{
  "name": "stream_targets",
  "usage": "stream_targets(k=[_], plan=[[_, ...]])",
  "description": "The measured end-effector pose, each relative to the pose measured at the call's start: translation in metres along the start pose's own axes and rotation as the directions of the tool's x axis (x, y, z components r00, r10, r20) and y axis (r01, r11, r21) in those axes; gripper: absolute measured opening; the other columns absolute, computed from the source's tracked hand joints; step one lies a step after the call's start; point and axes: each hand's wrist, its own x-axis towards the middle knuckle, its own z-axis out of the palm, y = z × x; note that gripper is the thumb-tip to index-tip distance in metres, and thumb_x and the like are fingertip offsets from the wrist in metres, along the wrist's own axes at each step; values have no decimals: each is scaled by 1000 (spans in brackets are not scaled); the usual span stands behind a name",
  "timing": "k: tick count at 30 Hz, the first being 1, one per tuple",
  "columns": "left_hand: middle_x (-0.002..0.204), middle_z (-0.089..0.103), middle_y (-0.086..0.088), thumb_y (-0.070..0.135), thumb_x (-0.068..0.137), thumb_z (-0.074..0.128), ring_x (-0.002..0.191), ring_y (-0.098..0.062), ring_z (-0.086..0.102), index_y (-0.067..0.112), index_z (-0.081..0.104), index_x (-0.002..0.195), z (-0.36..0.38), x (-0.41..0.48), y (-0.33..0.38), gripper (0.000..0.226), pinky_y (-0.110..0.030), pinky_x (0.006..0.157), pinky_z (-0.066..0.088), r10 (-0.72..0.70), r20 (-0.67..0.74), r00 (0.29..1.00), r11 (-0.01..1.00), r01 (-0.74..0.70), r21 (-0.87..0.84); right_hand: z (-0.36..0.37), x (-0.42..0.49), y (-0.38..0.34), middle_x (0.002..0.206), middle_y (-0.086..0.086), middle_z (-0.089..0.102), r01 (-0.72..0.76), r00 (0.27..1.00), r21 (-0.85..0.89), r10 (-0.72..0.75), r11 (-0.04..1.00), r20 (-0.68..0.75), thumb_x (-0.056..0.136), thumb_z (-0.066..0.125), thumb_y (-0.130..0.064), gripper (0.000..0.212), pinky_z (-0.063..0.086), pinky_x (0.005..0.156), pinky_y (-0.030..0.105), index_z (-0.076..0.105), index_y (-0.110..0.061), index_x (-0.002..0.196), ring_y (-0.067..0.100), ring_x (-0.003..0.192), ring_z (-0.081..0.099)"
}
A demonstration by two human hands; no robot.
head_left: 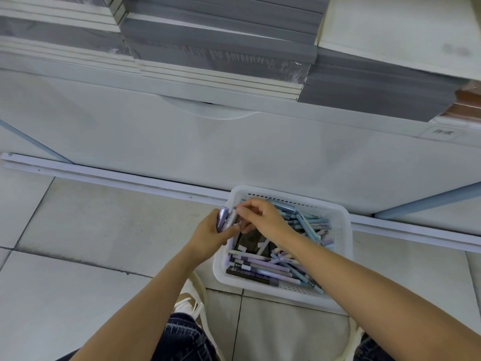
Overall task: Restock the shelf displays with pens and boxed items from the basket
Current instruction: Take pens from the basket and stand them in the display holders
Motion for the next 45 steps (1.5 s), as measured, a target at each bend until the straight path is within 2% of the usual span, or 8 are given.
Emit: stream_targets(k=[6, 11, 15, 20, 27, 31, 40, 45], plan=[[87, 67, -14, 10, 91, 62, 67, -16, 65, 4, 55, 106, -10, 3, -13, 18, -22, 60, 54, -145, -111, 983, 981, 129, -143, 13, 14, 25, 87, 9, 67, -259, 957, -176, 227, 950, -179, 96, 59, -30, 28, 56, 54, 28, 56, -9, 113, 16, 61, 63], [77, 63, -13, 4, 87, 62, 61, -17, 64, 3, 54, 100, -7, 8, -16, 15, -25, 58, 54, -207, -104, 973, 964, 185, -190, 30, 29, 24, 75, 10, 69, -214, 963, -453, 108, 866, -249, 95, 57, -36, 28, 58, 70, 45, 57, -16, 76, 25, 66, 66], [70, 59, -9, 6, 89, 60, 55, -15, 58, 7, 55, 94, -2, 12, -16, 7, -24, 54, 52, -194, -131, 972, 967, 167, -193, 20, 21, 26, 88, -1, 65, -119, 978, -424, 31, 898, -208, 94, 60, -30, 14, 54, 77, 35, 60, -18, 88, 20, 84, 65], [60, 52, -1, 30, 91, 65, 50, -12, 46, 3, 59, 91, 13, 16, -6, 28, -21, 47, 41, -166, -92, 982, 951, 135, -280, -5, -4, 24, 85, 0, 70, -17, 1000, -184, 16, 983, -6, 93, 63, -24, 18, 51, 59, 16, 66, -11, 105, 6, 68, 65], [62, 63, 2, 34, 93, 62, 56, -7, 56, 15, 64, 79, 42, 21, 9, 23, -22, 56, 49, -79, -158, 984, 978, 46, -202, -31, -27, 25, 90, -9, 72, 70, 997, -214, -72, 974, 2, 91, 66, -30, 9, 57, 82, 30, 72, -33, 96, 5, 83, 67], [76, 72, -8, 38, 95, 57, 69, -20, 65, 17, 63, 86, 43, 22, 10, 24, -37, 69, 55, -149, -173, 974, 955, 96, -282, -62, -24, 38, 107, -2, 61, -17, 925, -607, -219, 795, -312, 95, 60, -27, 20, 48, 91, 34, 66, -15, 110, 10, 99, 56], [66, 61, -10, 31, 92, 63, 54, -20, 61, 8, 56, 91, 38, 21, 6, 24, -31, 57, 57, -114, -110, 987, 943, 72, -326, -52, -9, 50, 120, 1, 49, -117, 932, -887, -259, 447, -253, 94, 59, -31, 30, 42, 88, 29, 54, -19, 121, 18, 109, 47], [63, 61, -8, 20, 87, 70, 48, -16, 57, 10, 57, 93, 34, 22, 1, 18, -32, 56, 54, -123, -91, 988, 950, 90, -300, -56, -14, 51, 110, -3, 57, -23, 921, -879, -333, 477, -205, 90, 61, -27, 19, 37, 88, 32, 59, -19, 107, 18, 106, 47]])
